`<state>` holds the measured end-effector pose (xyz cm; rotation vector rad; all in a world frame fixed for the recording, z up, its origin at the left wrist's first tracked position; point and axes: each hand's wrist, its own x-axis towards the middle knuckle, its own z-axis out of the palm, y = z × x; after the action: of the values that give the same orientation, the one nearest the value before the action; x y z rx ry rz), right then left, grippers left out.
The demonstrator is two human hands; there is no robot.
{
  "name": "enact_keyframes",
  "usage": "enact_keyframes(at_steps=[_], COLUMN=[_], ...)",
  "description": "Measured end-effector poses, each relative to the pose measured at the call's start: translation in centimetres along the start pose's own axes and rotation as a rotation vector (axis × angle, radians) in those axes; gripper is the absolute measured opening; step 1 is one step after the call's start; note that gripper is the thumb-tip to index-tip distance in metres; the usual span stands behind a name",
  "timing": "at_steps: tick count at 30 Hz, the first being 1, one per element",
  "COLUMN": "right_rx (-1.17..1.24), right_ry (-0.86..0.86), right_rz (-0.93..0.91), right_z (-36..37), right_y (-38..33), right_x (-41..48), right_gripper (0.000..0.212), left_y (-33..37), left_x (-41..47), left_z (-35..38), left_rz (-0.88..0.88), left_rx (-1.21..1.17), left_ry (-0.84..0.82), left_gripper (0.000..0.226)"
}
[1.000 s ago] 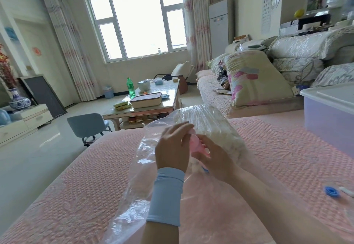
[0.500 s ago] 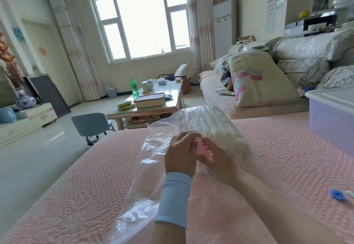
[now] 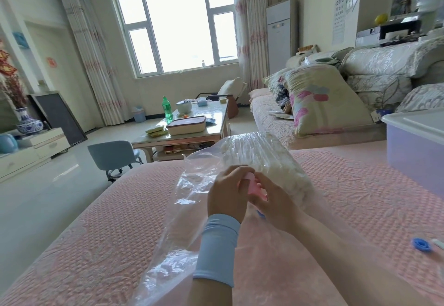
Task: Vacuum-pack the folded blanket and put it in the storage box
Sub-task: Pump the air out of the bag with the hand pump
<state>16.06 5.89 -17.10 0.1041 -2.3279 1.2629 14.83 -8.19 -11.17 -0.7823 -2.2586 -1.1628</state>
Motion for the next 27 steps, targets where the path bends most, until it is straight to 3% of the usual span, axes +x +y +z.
enact_keyframes(at_steps=[3,8,10,12,16,18,20,24,27], right_rx=[0.014,-0.010,-0.011,-0.020,0.001,0.010,0.005,-0.018,-0.019], right_ry=[-0.002,-0.014,-0.014,-0.012,-0.007,-0.006,-0.005,-0.013,-0.014], right_rz=[0.018,0.009,0.003,0.002,-0.004,-0.009,-0.001,0.006,0.000], right_z=[-0.1,-0.4,-0.2,-0.2,0.0,0.0,-0.2,-0.3,-0.1], right_y=[0.1,0.3,0.4,0.4,0.0,-0.1,0.1,0.4,0.4], right_x=[0.0,0.1,0.0,-0.1,-0.2,-0.3,-0.1,0.1,0.0], right_gripper=[0.042,0.044,0.046,0.049,0.041,0.040,0.042,0.046,0.049], left_y=[1.0,3.7,3.7,2.9,0.4,0.4,1.2,3.1,3.0], left_x=[0.6,2.8,2.7,1.7,-0.3,-0.2,0.3,2.4,2.5], left_z=[-1.2,-5.1,-4.8,-3.3,-0.3,-0.4,-1.5,-4.7,-4.4], left_rz=[0.075,0.343,0.374,0.301,0.010,-0.029,0.049,0.297,0.349], left_rx=[0.088,0.002,-0.001,0.023,-0.021,-0.004,0.023,0.001,-0.011], left_ry=[0.107,0.637,0.728,0.652,0.063,0.001,0.129,0.621,0.731], left_gripper=[0.023,0.023,0.024,0.024,0.027,0.026,0.024,0.022,0.023])
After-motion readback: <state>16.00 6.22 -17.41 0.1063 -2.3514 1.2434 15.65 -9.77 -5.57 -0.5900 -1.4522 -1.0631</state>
